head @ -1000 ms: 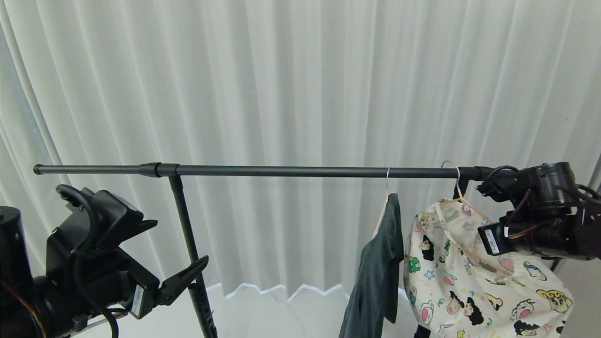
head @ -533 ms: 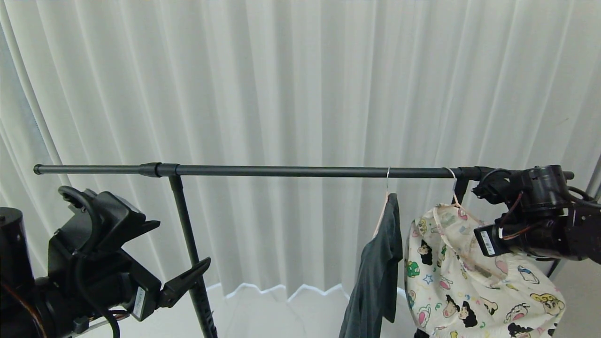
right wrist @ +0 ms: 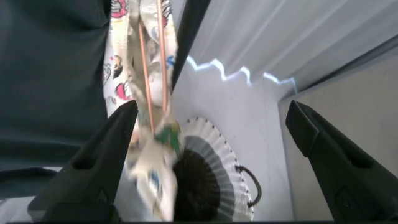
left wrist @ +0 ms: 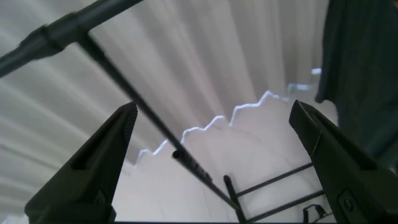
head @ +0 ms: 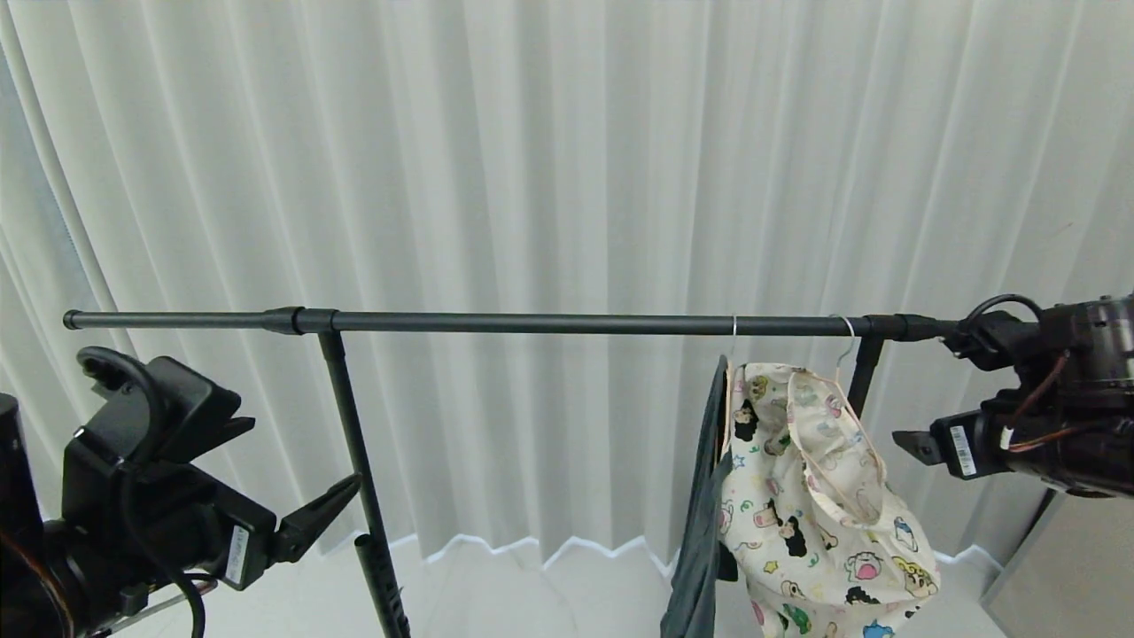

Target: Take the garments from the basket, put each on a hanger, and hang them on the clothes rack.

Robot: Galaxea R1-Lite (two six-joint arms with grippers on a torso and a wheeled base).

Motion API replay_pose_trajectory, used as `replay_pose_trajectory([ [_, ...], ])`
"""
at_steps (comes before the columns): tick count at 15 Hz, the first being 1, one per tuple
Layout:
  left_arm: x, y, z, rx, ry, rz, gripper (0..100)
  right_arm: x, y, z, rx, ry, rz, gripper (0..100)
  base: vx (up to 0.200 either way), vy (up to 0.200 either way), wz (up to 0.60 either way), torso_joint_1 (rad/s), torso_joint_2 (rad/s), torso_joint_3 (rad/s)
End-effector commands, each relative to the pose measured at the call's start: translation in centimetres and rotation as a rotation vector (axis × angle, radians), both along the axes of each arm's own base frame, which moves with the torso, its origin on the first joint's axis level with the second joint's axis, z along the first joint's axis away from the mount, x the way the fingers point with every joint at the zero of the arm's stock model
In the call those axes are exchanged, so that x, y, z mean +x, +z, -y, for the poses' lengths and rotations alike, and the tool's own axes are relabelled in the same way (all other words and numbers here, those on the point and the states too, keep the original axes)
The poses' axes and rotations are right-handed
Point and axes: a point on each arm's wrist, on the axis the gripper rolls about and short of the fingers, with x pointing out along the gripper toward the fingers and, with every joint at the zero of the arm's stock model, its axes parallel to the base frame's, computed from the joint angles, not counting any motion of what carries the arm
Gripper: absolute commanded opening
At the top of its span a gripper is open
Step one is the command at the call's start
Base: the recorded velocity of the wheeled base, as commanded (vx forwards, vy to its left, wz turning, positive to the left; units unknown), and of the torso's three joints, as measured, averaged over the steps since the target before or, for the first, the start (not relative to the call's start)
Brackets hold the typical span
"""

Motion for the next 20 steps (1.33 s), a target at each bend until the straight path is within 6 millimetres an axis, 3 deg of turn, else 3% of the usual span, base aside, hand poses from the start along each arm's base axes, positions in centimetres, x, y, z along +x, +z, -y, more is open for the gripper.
replay_pose_trajectory([
  [1, -0.8, -0.4, -1.5, 0.001, 0.093, 0.004, 100, -4.4, 2.4, 1.0, 0.076, 0.003, 0.119, 100, 0.0, 0.0, 0.0, 0.0, 0.0, 0.0],
  [3, -1.6, -0.6, -2.6, 0.008, 0.182, 0.016, 100, -6.0, 3.0, 1.4, 0.097, -0.009, 0.164, 100, 0.0, 0.0, 0.0, 0.0, 0.0, 0.0],
  [5, -3.8, -2.0, -4.1, 0.022, 0.355, 0.016, 100, -7.9, 2.9, 3.4, 0.042, -0.079, 0.224, 100, 0.0, 0.0, 0.0, 0.0, 0.0, 0.0],
  [8, -7.5, -4.1, -4.6, 0.011, 0.452, 0.051, 100, -9.4, 1.8, 5.6, -0.065, -0.183, 0.238, 100, 0.0, 0.0, 0.0, 0.0, 0.0, 0.0],
  [11, -10.1, -5.8, -4.4, 0.008, 0.467, 0.1, 100, -10.6, 1.3, 5.7, -0.067, -0.186, 0.256, 100, -0.2, 0.0, 0.0, 0.006, 0.0, -0.001],
  [15, -12.2, -6.5, -4.1, 0.003, 0.466, 0.132, 100, -13.0, 0.1, 5.6, -0.076, -0.182, 0.27, 100, -0.2, 0.0, 0.0, -0.001, 0.0, 0.007],
  [18, -15.3, -8.4, -3.7, -0.003, 0.469, 0.194, 100, -16.6, -2.0, 5.6, -0.099, -0.172, 0.31, 100, -0.2, 0.0, 0.0, 0.001, 0.0, 0.002],
  [20, -16.0, -8.3, -3.7, -0.013, 0.494, 0.268, 100, -18.8, -2.9, 5.6, -0.096, -0.18, 0.377, 100, -0.2, 0.0, 0.0, 0.005, 0.0, 0.007],
])
